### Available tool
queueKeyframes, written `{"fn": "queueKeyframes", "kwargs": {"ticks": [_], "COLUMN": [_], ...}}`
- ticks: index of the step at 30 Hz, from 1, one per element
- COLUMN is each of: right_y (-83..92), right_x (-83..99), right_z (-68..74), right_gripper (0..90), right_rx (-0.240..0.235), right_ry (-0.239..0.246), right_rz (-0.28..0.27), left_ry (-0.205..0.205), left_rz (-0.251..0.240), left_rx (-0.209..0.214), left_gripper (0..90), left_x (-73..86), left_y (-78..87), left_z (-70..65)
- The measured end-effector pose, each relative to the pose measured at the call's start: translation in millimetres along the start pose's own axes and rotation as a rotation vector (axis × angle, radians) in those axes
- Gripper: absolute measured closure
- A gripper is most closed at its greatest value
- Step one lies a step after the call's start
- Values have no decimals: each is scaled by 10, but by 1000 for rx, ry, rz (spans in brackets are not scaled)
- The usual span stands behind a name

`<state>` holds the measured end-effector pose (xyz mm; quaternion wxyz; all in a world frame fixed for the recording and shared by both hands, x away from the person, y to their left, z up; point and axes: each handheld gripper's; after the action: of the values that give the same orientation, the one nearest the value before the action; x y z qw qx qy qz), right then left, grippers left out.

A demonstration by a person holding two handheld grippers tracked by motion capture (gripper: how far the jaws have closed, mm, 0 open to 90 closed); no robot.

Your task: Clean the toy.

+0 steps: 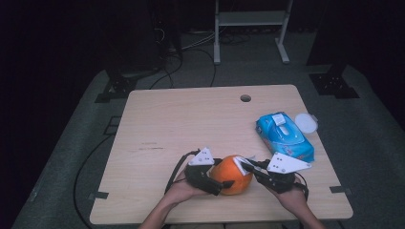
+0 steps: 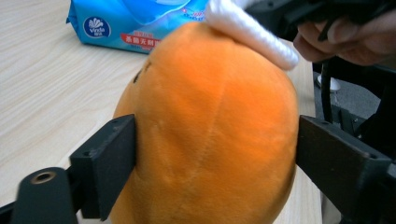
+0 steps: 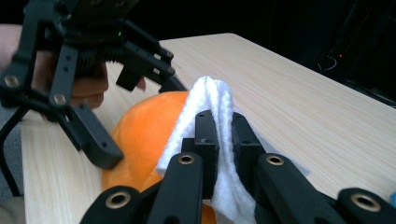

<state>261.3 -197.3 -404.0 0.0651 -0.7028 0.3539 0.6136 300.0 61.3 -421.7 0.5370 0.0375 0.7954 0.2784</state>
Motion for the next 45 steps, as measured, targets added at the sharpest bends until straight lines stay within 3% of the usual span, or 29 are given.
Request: {"fn": "queueKeyframes", "kwargs": {"ticks": [2, 6, 8, 11, 15, 18, 24, 29, 32, 36, 40, 45], "right_y": [16, 29, 39, 1, -128, -115, 55, 146, 175, 195, 167, 116], "right_x": [11, 14, -21, -139, -227, -206, -54, 89, 101, 72, 34, 23], "right_z": [-3, -12, 39, 167, 247, 169, -27, -75, -42, 61, 166, 151], "right_gripper": [833, 833, 834, 833, 833, 833, 833, 833, 832, 832, 831, 832], "right_rx": [0, 11, 33, 4, -31, -24, 41, 27, 16, -12, -40, -43], "right_ry": [-9, -5, 28, 78, 120, 92, 40, 5, 4, 22, 41, 48], "right_rz": [3, 4, 2, 0, 22, 16, 37, 48, 48, 34, 26, 25], "left_ry": [-5, -12, 9, 6, -52, -43, -42, -27, -30, 8, 72, 88], "left_rz": [-1, -21, -32, -29, -12, -13, -10, -6, 6, -1, -26, -26], "left_rx": [-8, -16, -32, -40, -62, -52, -36, -31, -27, -43, -48, -38], "left_gripper": [151, 266, 282, 287, 298, 304, 287, 124, 154, 173, 192, 192], "left_x": [-1, 23, 28, 16, 16, 26, 31, 0, 12, 8, 11, 22], "left_y": [-17, -27, -48, -87, -120, -100, -72, -57, -84, -78, -65, -54], "left_z": [-3, -1, -8, -47, -132, -111, -75, -38, -45, -16, 31, 42]}}
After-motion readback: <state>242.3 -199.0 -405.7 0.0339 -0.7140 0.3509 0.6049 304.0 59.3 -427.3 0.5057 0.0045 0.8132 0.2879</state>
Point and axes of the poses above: each handheld gripper's, and its own axes: y roughly backward along the jaws, x roughly out of its underside, z roughly to its left, and after that the axes turned 9 degrees about y, right-handed
